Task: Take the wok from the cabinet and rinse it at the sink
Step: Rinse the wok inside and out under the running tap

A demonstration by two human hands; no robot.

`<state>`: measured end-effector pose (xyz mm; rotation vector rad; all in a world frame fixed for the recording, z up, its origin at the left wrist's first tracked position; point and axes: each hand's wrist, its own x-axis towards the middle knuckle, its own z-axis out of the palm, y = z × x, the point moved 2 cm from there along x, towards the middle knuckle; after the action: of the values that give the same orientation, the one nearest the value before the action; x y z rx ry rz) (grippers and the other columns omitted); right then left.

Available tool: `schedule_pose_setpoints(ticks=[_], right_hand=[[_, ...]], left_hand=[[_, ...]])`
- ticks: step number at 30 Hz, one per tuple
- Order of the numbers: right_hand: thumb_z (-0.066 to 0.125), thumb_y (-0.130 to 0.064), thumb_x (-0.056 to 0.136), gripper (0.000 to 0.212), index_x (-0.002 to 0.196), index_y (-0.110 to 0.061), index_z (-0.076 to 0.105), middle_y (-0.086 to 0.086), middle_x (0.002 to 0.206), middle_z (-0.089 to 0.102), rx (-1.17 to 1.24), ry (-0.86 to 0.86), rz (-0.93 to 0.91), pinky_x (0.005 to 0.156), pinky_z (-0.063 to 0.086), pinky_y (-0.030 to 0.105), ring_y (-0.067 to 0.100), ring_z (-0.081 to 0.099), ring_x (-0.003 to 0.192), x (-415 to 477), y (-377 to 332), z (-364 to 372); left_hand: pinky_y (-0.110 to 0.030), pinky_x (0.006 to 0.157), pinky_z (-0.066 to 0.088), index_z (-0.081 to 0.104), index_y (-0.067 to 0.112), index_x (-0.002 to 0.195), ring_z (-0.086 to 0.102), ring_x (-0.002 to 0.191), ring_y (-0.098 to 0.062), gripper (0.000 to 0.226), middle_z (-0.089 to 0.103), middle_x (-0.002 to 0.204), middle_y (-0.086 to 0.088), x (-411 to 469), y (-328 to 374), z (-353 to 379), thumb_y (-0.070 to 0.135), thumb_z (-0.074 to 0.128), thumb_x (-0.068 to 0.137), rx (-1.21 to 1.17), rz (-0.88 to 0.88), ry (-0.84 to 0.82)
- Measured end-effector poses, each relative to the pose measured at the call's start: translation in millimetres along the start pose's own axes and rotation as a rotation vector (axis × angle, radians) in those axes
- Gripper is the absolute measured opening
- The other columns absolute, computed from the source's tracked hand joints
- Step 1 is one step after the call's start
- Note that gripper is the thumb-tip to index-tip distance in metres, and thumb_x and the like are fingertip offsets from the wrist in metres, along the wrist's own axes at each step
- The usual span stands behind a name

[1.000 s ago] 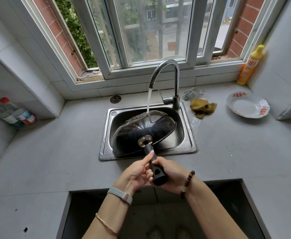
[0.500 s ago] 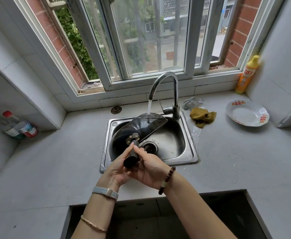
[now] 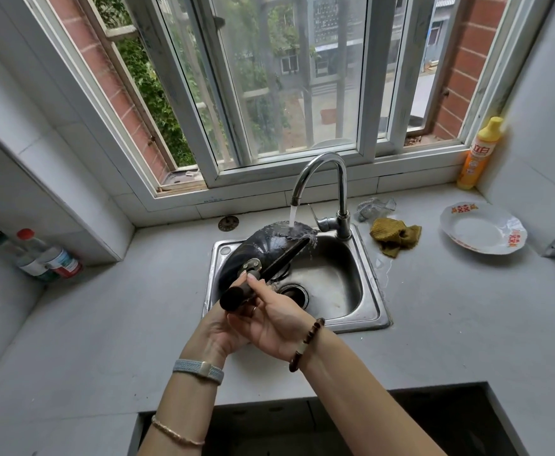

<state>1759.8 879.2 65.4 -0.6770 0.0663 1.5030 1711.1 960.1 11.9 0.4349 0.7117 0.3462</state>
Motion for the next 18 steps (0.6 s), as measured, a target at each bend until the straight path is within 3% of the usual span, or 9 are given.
schedule_pose_setpoints(ticks=[3,5,9,13,18], right_hand=[[0.054,-0.021,0.097,0.024,0.113,-0.005,0.049,0.013,0.084,0.057,0.023,0.015,-0.006,0.049,0.056,0.026,0.020,0.062,0.067,3,0,2],[0.054,-0.020,0.097,0.022,0.112,-0.005,0.049,0.014,0.084,0.055,0.046,0.027,-0.004,0.048,0.055,0.026,0.021,0.060,0.071,5,-1,2],[0.053,-0.015,0.097,0.020,0.112,-0.005,0.048,0.018,0.092,0.050,0.149,0.050,-0.048,0.043,0.054,0.028,0.023,0.056,0.072,4,-4,0],[0.051,-0.014,0.097,0.014,0.107,-0.004,0.050,0.015,0.083,0.052,0.136,0.012,-0.061,0.045,0.055,0.028,0.021,0.055,0.072,-2,-10,-5],[0.049,-0.012,0.097,0.017,0.113,-0.004,0.050,0.012,0.090,0.054,0.309,-0.041,-0.097,0.051,0.058,0.029,0.018,0.055,0.079,2,-16,-15]], left_hand=[[-0.034,0.058,0.058,0.073,0.006,0.069,0.070,0.057,-0.019,0.020,0.071,0.069,-0.006,-2,1,4,0.025,0.080,0.066,0.008,-0.045,0.030],[-0.033,0.056,0.058,0.073,0.006,0.061,0.069,0.055,-0.019,0.038,0.069,0.067,-0.007,4,2,1,0.031,0.061,0.087,0.021,-0.045,0.097],[-0.034,0.072,0.053,0.071,0.008,0.062,0.063,0.068,-0.018,0.039,0.065,0.072,-0.005,10,1,2,0.040,0.064,0.084,0.070,-0.081,0.166],[-0.030,0.059,0.055,0.071,0.010,0.063,0.063,0.067,-0.015,0.031,0.064,0.069,-0.004,18,-7,5,0.038,0.071,0.077,0.052,-0.092,0.163],[-0.028,0.059,0.054,0.066,0.013,0.067,0.064,0.060,-0.014,0.024,0.063,0.064,-0.004,20,-10,21,0.035,0.073,0.071,0.123,-0.066,0.118]])
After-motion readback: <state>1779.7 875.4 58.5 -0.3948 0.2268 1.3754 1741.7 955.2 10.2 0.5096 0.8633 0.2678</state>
